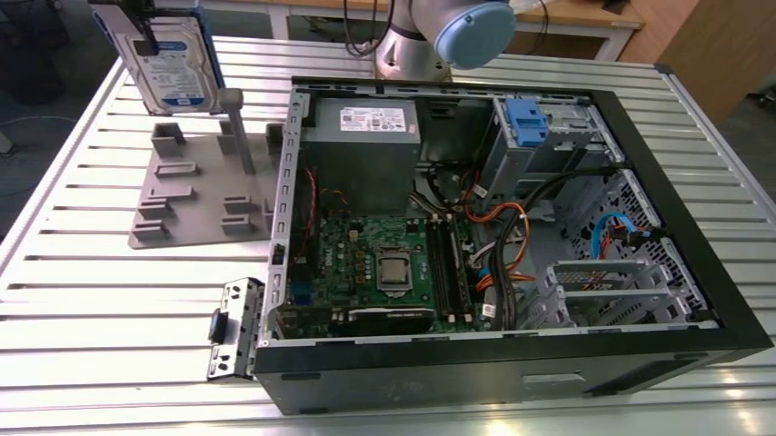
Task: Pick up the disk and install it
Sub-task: 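Pick up the disk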
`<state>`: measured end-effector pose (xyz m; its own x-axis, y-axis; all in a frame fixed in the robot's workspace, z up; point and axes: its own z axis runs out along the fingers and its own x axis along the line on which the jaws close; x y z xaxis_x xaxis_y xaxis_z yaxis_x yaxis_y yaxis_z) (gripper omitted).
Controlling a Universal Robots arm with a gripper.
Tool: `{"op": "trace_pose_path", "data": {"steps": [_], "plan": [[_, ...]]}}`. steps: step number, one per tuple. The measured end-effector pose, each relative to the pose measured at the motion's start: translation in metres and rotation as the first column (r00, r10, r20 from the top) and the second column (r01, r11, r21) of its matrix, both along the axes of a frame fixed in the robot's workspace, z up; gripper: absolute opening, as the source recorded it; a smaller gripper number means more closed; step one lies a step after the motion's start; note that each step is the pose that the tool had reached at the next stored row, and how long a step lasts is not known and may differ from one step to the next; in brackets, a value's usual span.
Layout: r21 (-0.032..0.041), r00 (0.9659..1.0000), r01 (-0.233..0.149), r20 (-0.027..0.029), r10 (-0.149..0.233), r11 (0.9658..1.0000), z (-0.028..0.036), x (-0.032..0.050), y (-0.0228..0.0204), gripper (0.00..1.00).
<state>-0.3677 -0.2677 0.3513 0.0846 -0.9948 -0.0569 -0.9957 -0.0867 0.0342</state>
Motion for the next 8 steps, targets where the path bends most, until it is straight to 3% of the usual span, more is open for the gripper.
{"op": "trace_pose_path", "data": {"steps": [8], "plan": [[0.0004, 1.0, 0.0, 0.0, 0.0, 1.0, 0.0063, 0.0, 0.0, 0.36]]}}
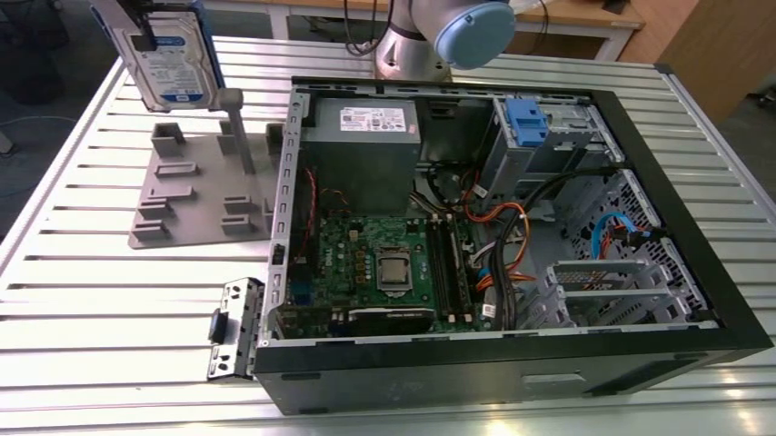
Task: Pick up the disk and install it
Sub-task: 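Pick up the disk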
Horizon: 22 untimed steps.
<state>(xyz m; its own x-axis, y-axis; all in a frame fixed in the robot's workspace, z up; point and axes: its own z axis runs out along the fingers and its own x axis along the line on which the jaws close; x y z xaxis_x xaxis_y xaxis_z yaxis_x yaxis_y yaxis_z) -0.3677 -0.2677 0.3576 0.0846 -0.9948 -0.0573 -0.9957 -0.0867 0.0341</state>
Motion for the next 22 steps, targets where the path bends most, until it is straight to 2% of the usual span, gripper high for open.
{"op": "trace_pose_path", "data": {"steps": [22], "plan": [[0.0014, 1.0, 0.0, 0.0001, 0.0, 1.0, 0.0224, 0.0, 0.0, 0.36]]}}
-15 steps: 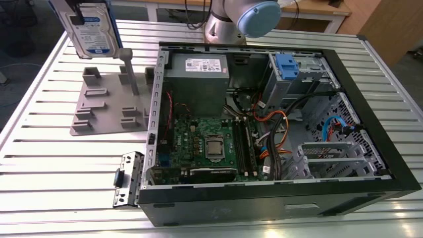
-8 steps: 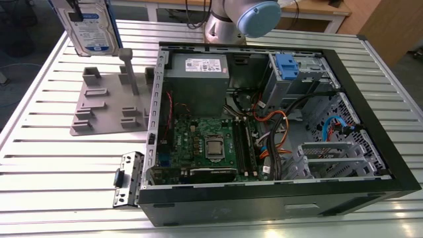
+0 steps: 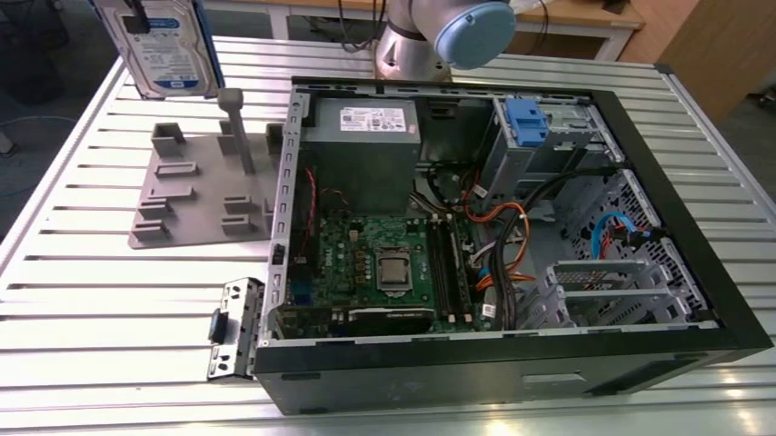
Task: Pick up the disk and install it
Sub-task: 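Pick up the disk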
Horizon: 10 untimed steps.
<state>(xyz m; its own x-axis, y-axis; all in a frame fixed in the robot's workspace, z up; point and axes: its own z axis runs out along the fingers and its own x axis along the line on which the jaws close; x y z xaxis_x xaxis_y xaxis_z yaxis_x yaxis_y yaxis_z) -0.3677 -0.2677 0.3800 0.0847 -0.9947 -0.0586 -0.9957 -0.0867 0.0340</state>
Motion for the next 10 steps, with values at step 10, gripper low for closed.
{"op": "trace_pose_path", "data": {"steps": [10], "plan": [[0.0002, 1.0, 0.0, 0.0, 0.0, 1.0, 0.009, 0.0, 0.0, 0.36]]}}
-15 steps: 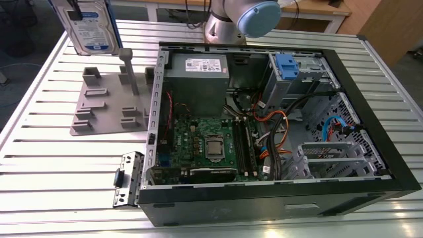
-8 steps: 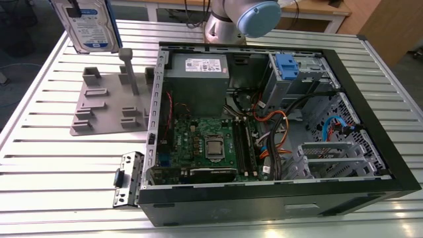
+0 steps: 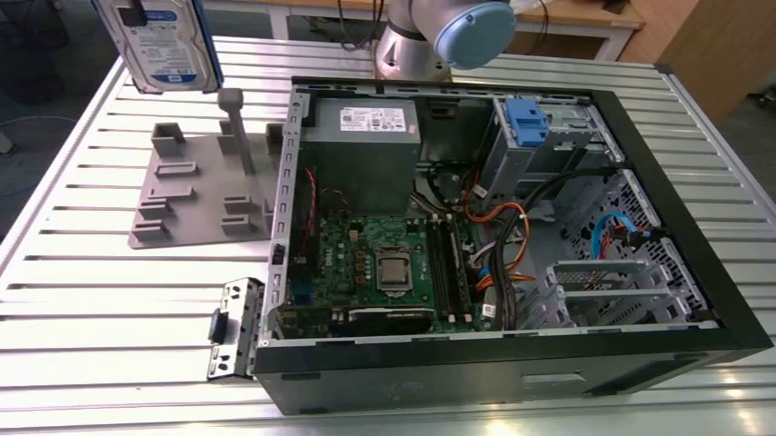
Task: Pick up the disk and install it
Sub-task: 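Pick up the disk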
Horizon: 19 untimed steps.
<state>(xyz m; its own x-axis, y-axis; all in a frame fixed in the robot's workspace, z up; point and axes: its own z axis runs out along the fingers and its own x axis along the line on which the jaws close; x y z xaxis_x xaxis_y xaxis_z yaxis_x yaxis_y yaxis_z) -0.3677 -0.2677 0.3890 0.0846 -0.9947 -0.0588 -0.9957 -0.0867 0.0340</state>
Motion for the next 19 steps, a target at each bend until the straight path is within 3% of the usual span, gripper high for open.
{"op": "trace_pose_path", "data": {"steps": [19], "plan": [[0.001, 1.0, 0.0, 0.0001, 0.0, 1.0, 0.0152, 0.0, 0.0, 0.36]]}}
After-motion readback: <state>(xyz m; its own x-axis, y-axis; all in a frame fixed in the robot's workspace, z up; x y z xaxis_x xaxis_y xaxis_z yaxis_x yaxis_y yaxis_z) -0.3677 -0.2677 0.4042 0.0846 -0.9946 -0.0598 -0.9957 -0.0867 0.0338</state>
